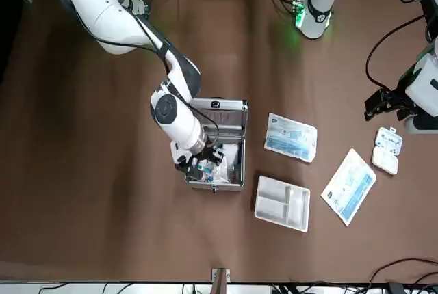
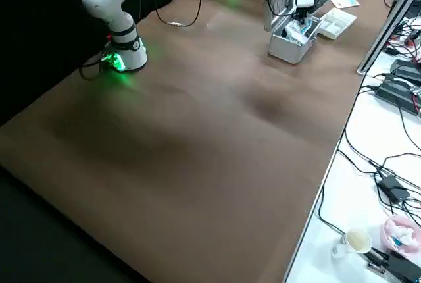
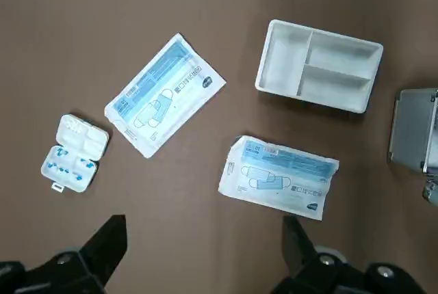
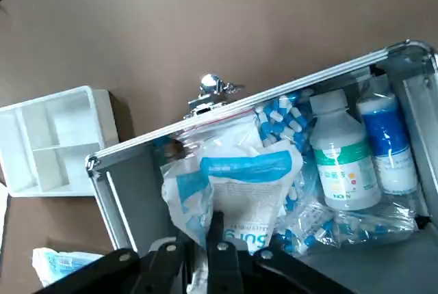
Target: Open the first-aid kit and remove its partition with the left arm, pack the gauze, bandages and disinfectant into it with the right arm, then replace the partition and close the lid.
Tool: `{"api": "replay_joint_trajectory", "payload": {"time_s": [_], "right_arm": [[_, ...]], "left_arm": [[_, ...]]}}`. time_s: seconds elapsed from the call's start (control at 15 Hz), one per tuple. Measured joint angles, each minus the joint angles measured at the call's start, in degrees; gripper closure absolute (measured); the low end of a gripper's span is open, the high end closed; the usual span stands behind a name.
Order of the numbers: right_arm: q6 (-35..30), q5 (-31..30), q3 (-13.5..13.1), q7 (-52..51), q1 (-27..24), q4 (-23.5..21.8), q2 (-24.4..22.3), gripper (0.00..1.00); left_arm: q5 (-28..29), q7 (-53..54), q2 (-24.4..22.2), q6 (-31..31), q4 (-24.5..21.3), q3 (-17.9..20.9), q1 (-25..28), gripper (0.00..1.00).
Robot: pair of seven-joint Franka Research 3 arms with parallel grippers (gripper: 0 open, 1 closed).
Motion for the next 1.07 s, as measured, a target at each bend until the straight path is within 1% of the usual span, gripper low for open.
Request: {"api": "replay_joint_trajectory", "payload": {"time_s": [0.07, 0.13, 0.33, 0.4, 0.47, 0.53, 0.6, 0.8, 0.93, 1.07], "right_arm": [[0.0, 0.0, 0.0, 0.0, 0.0, 0.0, 0.1, 0.88], [0.0, 0.0, -0.1, 0.0, 0.0, 0.1, 0.1, 0.81], [-0.1, 0.2, -0.2, 0.0, -0.1, 0.2, 0.1, 0.53], [-0.2, 0.2, -0.2, -0.1, 0.0, 0.2, 0.1, 0.45], [-0.2, 0.2, -0.2, -0.1, 0.0, 0.1, 0.1, 0.41], [-0.3, 0.2, -0.2, -0.1, 0.0, 0.2, 0.1, 0.41], [-0.3, 0.3, -0.1, -0.1, 0.0, 0.2, 0.1, 0.38], [-0.8, 0.3, -0.1, -0.1, -0.2, 0.5, 0.1, 0.37], [-1.0, 0.4, -0.1, -0.1, -0.5, 0.7, 0.1, 0.38], [-1.3, 0.5, -0.1, -0.1, -0.7, 0.9, 0.1, 0.39]], "left_arm": [[0.0, 0.0, 0.0, 0.0, 0.0, 0.0, 0.0, 0.00], [0.0, 0.0, 0.0, 0.0, 0.0, 0.0, 0.0, 0.00], [0.0, 0.0, 0.1, 0.4, -0.1, 0.0, -0.1, 0.00], [0.0, 0.1, 0.4, 1.3, -0.3, -0.1, -0.3, 0.00], [0.0, 0.1, 0.9, 1.7, -0.4, -0.2, -0.6, 0.00], [0.0, 0.1, 1.5, 2.2, -0.5, -0.3, -0.9, 0.00], [0.0, 0.1, 2.3, 2.9, -0.5, -0.4, -1.5, 0.00], [0.0, 0.0, 5.7, 6.3, -0.8, -0.9, -3.5, 0.00], [0.0, -0.4, 8.6, 9.9, -0.9, -1.1, -5.4, 0.00], [0.0, -0.9, 11.9, 14.7, -1.0, -1.2, -7.5, 0.00]]}}
